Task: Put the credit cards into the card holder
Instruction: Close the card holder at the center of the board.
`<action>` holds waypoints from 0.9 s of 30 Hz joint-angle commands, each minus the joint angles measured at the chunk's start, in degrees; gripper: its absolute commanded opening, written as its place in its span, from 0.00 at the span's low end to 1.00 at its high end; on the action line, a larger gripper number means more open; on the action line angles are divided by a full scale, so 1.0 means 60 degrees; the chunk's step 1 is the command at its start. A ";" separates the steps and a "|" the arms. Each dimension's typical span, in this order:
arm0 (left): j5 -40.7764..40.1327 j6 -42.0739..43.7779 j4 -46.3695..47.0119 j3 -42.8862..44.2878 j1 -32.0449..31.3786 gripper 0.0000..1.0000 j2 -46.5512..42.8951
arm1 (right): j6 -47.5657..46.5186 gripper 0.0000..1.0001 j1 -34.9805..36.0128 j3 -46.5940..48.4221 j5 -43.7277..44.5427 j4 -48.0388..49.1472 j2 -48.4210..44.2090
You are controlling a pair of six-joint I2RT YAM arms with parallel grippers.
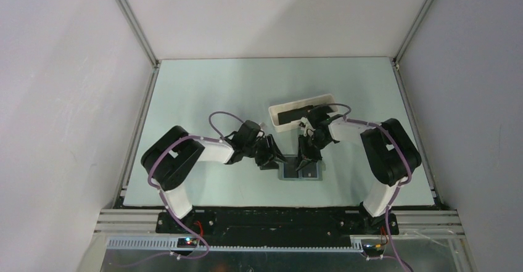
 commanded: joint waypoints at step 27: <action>0.0045 0.0318 0.1532 -0.0284 -0.0570 0.00 -0.0658 | 0.0447 0.39 -0.0425 -0.0533 -0.2218 0.1909 -0.0584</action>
